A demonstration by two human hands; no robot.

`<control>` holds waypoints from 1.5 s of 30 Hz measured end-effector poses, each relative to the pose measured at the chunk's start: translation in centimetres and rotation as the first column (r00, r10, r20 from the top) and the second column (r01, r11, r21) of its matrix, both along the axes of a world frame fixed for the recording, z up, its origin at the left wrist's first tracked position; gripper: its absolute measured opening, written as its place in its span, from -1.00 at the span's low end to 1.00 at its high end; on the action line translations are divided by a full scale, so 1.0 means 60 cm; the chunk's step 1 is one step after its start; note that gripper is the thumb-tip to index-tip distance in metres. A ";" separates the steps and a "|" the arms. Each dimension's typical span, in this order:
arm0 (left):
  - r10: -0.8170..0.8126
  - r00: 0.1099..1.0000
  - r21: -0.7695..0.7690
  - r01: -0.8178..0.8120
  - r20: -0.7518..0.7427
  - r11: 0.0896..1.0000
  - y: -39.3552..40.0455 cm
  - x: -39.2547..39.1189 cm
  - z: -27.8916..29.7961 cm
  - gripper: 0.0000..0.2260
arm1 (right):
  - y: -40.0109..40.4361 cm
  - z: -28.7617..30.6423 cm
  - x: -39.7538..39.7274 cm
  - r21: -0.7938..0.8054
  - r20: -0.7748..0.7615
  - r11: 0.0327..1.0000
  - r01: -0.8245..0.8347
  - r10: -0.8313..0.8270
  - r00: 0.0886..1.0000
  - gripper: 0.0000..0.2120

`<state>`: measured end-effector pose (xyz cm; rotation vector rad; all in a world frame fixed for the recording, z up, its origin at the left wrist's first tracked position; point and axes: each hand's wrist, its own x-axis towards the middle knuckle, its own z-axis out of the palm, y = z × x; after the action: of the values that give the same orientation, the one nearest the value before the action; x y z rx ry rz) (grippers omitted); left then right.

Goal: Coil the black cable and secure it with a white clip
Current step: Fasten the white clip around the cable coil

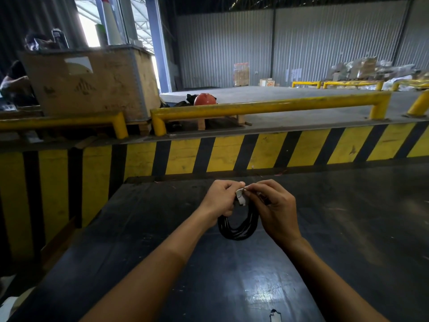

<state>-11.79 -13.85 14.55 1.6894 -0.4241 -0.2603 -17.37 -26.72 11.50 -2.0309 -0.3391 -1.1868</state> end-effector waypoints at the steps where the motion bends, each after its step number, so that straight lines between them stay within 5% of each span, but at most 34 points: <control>1: -0.012 1.000 0.000 0.012 -0.020 1.000 0.001 0.000 0.000 -0.77 | -0.002 -0.003 0.000 -0.017 -0.006 1.000 0.001 -0.001 1.000 -0.87; 19: 0.099 0.991 -0.007 -0.099 0.087 0.995 0.004 0.012 -0.004 -0.83 | -0.009 -0.043 0.007 -0.153 -0.084 0.987 0.047 -0.060 0.995 -0.89; 34: 0.126 0.986 -0.160 -0.108 0.105 0.981 -0.002 0.011 -0.007 -0.87 | -0.011 -0.020 0.017 0.257 -0.191 0.962 -0.094 0.146 0.971 -0.92; 45: 0.124 0.891 -0.041 -0.118 0.437 0.992 0.005 0.020 -0.023 -0.74 | -0.028 -0.003 0.032 0.263 -0.332 0.954 -0.146 0.232 0.914 -0.98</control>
<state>-10.59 -13.53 13.19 1.7513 -0.6493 0.2249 -15.44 -28.40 11.31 -1.9100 -0.1992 -0.6801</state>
